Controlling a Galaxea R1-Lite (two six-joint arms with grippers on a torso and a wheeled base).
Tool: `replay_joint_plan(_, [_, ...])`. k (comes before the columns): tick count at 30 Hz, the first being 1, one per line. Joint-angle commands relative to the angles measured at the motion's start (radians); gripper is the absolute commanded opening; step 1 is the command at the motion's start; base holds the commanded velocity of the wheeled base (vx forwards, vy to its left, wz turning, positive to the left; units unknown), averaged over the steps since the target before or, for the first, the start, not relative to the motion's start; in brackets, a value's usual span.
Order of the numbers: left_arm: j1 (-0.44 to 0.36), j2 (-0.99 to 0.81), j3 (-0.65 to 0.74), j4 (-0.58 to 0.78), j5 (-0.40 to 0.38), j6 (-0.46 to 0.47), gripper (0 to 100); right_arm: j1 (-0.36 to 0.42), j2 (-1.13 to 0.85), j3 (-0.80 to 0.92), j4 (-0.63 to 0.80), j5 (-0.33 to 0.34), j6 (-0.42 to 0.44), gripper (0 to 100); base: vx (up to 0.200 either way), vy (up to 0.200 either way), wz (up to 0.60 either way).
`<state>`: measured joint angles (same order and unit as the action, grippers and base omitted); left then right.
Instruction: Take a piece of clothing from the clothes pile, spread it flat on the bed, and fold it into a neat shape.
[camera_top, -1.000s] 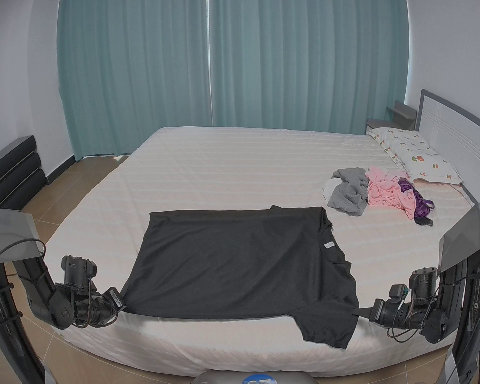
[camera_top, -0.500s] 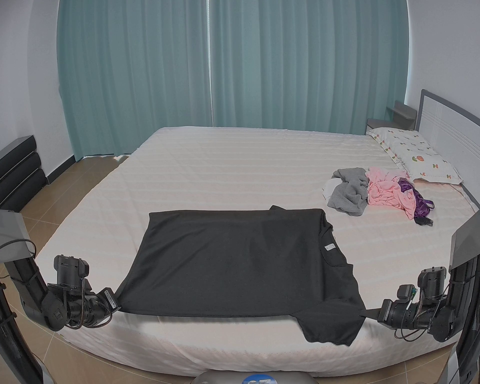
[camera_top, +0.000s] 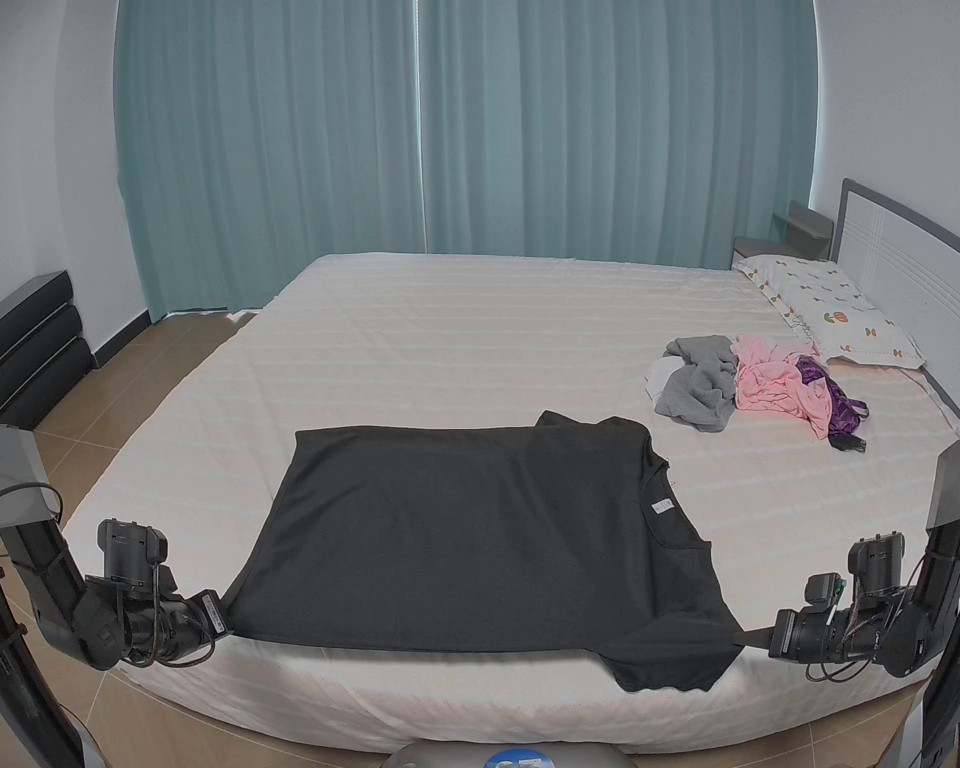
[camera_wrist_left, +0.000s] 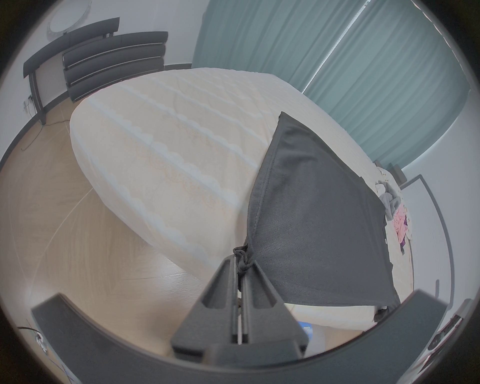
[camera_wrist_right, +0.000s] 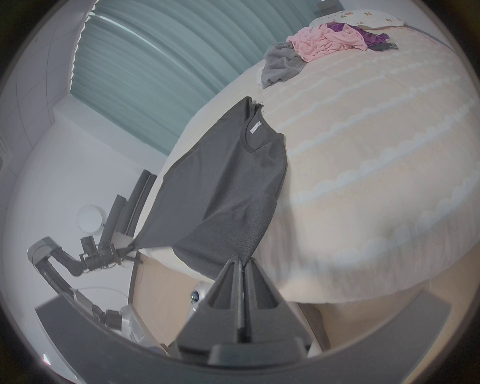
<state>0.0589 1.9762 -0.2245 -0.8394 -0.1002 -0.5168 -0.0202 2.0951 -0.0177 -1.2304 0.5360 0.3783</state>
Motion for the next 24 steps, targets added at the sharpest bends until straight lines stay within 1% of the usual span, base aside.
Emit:
replay_joint_plan(1, [0.004,-0.030,0.025,0.003,0.004,0.026,0,-0.004,-0.050,0.018,0.049,0.009,-0.042,0,0.000,0.000,0.00])
replay_joint_plan(6, [0.005,-0.065,0.089,0.005,0.004,0.121,0,-0.006,-0.115,0.018,0.154,0.012,-0.078,0,0.000,0.000,0.00])
replay_joint_plan(7, [0.005,-0.065,0.089,0.005,0.004,0.121,0,-0.006,-0.115,0.018,0.154,0.012,-0.078,0,0.000,0.000,0.00])
replay_joint_plan(10, [0.007,-0.068,0.111,0.005,0.011,0.158,0,-0.006,-0.153,0.018,0.218,0.010,-0.114,0,0.000,0.000,0.00])
replay_joint_plan(14, [0.013,-0.068,0.122,0.006,0.013,0.184,0,-0.023,-0.179,0.018,0.273,0.012,-0.144,0,0.000,0.000,0.00])
replay_joint_plan(15, [0.019,-0.068,0.134,0.006,0.014,0.212,0,-0.030,-0.196,0.018,0.316,0.015,-0.170,0,0.000,0.000,0.00])
replay_joint_plan(17, [0.025,-0.068,0.148,0.006,0.014,0.238,0,-0.043,-0.211,0.018,0.356,0.024,-0.197,0,0.000,0.000,0.00])
replay_joint_plan(21, [0.030,-0.069,0.159,0.005,0.016,0.259,0,-0.061,-0.245,0.018,0.445,0.047,-0.248,0,0.000,0.000,0.00])
replay_joint_plan(24, [0.030,-0.071,0.177,0.006,0.040,0.287,0,-0.075,-0.257,0.018,0.494,0.047,-0.289,0,0.000,0.000,0.00])
